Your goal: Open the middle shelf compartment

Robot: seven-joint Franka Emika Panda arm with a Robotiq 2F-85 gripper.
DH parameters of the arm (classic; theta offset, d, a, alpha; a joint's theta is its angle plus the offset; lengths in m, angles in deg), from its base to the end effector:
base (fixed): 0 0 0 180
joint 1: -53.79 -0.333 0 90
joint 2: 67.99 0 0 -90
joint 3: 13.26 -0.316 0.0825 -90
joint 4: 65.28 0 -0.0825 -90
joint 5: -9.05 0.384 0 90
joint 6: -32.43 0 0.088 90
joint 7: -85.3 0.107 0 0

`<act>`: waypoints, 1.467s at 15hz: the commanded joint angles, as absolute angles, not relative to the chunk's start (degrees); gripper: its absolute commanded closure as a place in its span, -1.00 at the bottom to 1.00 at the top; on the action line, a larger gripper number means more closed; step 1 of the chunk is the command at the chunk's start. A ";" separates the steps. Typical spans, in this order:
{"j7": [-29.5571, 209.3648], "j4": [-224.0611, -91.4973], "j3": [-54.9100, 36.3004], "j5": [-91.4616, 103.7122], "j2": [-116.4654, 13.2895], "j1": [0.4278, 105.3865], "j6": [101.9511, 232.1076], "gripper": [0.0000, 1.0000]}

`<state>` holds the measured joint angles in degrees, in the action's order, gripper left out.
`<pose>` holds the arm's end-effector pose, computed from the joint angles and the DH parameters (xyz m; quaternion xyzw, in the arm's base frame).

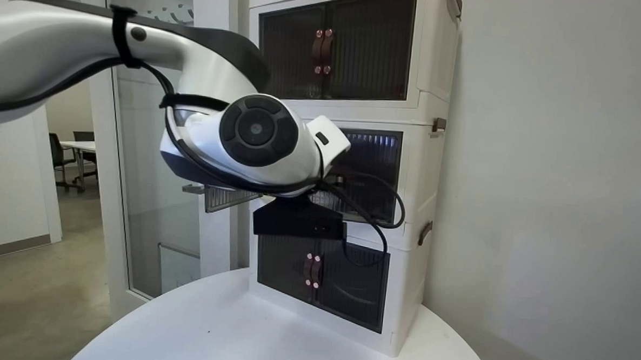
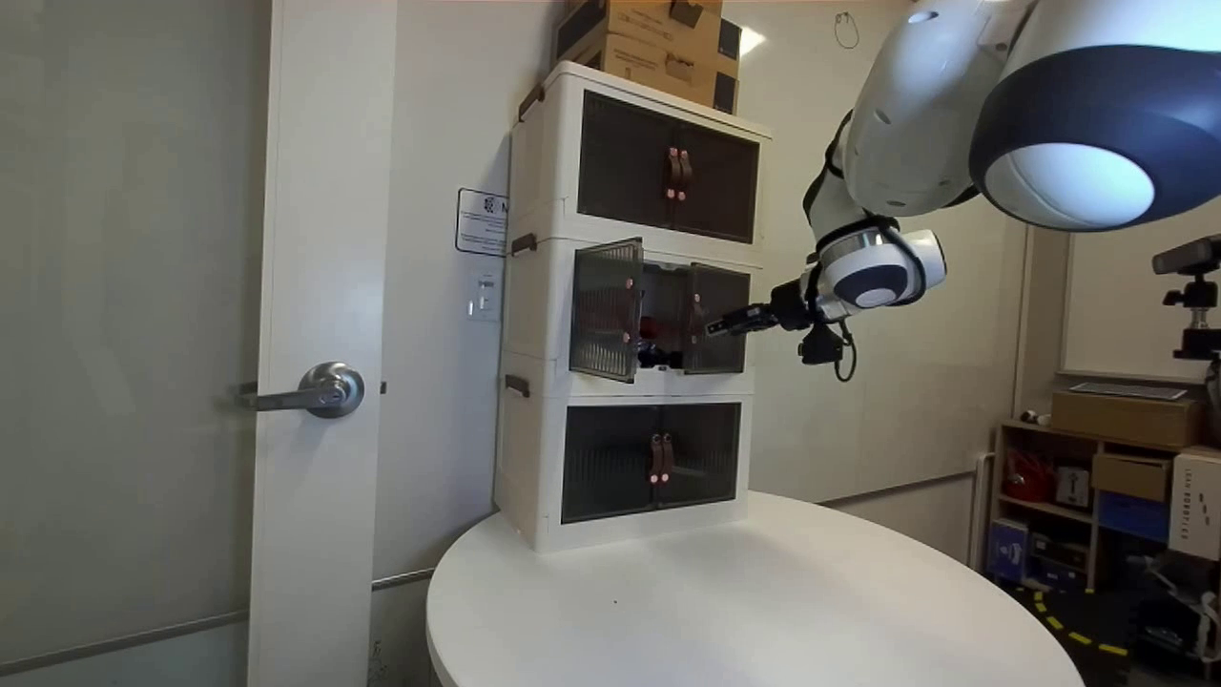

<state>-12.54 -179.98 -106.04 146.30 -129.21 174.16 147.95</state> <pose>0.6265 -0.1082 0.3773 -0.8143 -0.1331 -0.5606 0.0706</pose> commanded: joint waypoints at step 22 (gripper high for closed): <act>31.00 -170.22 -89.10 99.35 -123.76 173.79 176.60 -1.00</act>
